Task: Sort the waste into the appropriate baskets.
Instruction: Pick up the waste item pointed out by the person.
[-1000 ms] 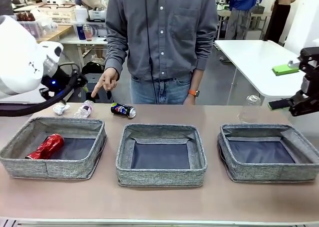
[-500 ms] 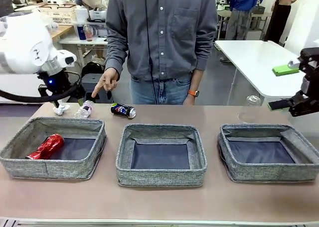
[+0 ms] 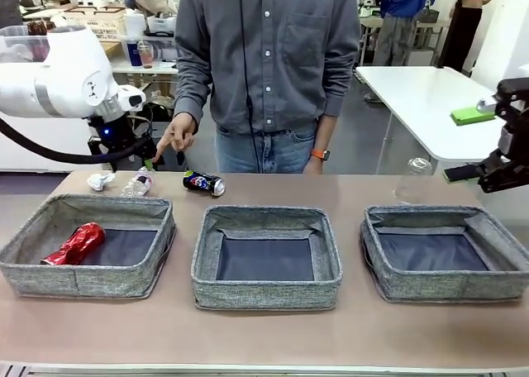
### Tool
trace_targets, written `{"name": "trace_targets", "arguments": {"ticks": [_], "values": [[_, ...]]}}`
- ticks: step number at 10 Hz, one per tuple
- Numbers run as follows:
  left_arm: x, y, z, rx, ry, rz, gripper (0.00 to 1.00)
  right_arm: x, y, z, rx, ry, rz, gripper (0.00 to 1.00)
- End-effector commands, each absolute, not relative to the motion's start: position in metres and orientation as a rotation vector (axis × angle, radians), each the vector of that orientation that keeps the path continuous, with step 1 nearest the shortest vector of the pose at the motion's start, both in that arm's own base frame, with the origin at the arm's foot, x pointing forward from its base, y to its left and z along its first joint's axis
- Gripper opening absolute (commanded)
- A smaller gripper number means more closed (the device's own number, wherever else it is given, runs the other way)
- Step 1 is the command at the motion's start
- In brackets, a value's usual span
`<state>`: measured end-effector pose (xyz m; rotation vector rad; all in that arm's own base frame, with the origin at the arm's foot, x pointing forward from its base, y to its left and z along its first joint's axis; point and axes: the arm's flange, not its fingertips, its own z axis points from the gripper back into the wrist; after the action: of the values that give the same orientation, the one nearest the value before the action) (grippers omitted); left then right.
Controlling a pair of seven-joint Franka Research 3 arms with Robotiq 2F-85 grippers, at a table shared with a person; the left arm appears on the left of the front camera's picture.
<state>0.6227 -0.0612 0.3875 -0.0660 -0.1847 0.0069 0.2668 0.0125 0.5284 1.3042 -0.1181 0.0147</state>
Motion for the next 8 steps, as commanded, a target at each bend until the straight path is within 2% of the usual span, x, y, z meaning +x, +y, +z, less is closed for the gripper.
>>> {"name": "trace_targets", "arguments": {"ticks": [1, 8], "values": [[0.638, -0.057, 0.374, -0.07, -0.148, 0.047, 1.0, 0.269, 0.014, 0.533, 1.33, -0.13, 0.021, 1.0], [0.656, -0.062, 0.338, -0.086, -0.087, 0.058, 1.0, 0.269, 0.014, 0.533, 1.33, -0.13, 0.021, 1.0]]}}
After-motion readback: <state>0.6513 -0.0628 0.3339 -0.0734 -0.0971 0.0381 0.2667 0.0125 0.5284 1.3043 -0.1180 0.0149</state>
